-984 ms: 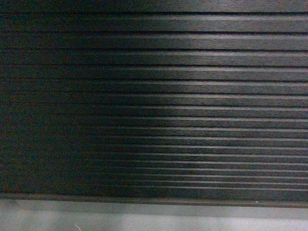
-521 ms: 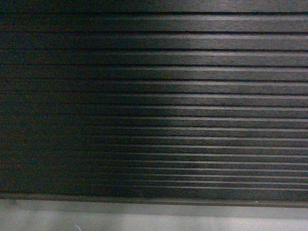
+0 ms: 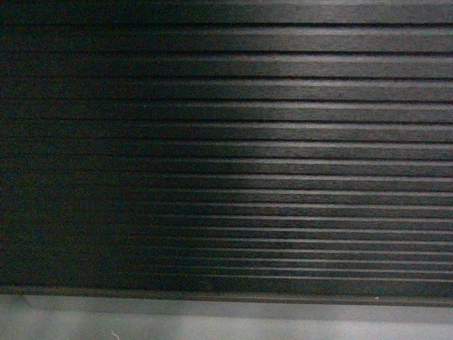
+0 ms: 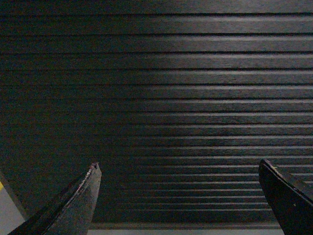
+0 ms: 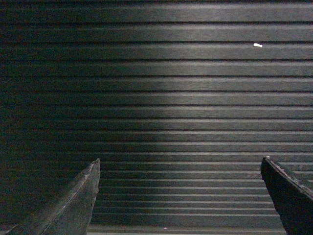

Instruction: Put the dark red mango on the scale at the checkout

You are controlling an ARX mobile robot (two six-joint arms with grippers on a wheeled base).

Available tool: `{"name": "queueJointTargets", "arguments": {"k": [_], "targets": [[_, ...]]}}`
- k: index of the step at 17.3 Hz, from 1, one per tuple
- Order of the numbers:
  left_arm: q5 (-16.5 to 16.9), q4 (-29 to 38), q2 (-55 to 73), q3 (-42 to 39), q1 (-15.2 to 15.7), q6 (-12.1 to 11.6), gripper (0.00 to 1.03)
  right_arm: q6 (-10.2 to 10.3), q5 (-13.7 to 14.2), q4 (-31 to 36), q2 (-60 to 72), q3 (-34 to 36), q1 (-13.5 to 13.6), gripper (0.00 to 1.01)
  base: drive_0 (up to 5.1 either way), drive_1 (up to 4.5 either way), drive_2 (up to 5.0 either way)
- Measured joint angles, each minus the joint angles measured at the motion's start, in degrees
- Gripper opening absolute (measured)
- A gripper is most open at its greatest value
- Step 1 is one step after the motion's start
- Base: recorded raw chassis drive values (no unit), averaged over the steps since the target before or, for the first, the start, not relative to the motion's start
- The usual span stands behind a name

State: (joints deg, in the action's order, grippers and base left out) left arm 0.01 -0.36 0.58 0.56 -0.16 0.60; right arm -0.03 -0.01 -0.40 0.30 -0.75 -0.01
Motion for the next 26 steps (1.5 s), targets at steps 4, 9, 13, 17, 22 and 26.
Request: {"name": "queueJointTargets", "arguments": {"k": [4, 9, 13, 17, 22, 26], "targets": [[0.1, 0.1, 0.0, 0.0, 0.0, 0.0, 0.98, 0.0, 0.0, 0.2, 0.0, 0.0, 0.0, 0.98, 0.0, 0.0, 0.0], [0.0, 0.2, 0.0, 0.0, 0.0, 0.0, 0.98, 0.0, 0.0, 0.1, 0.0, 0.0, 0.0, 0.98, 0.0, 0.0, 0.0], [0.0, 0.1, 0.0, 0.0, 0.0, 0.0, 0.98, 0.0, 0.0, 0.2, 0.0, 0.0, 0.0, 0.98, 0.0, 0.0, 0.0], [0.0, 0.2, 0.0, 0.0, 0.0, 0.0, 0.98, 0.0, 0.0, 0.2, 0.0, 0.0, 0.0, 0.98, 0.0, 0.0, 0.0], [0.0, 0.2, 0.0, 0.0, 0.0, 0.0, 0.98, 0.1, 0.0, 0.2, 0.0, 0.0, 0.0, 0.98, 0.0, 0.0, 0.0], [-0.1, 0.4, 0.0, 0.0, 0.0, 0.0, 0.98, 0.0, 0.0, 0.5, 0.0, 0.0, 0.0, 0.98, 0.0, 0.0, 0.0]]}}
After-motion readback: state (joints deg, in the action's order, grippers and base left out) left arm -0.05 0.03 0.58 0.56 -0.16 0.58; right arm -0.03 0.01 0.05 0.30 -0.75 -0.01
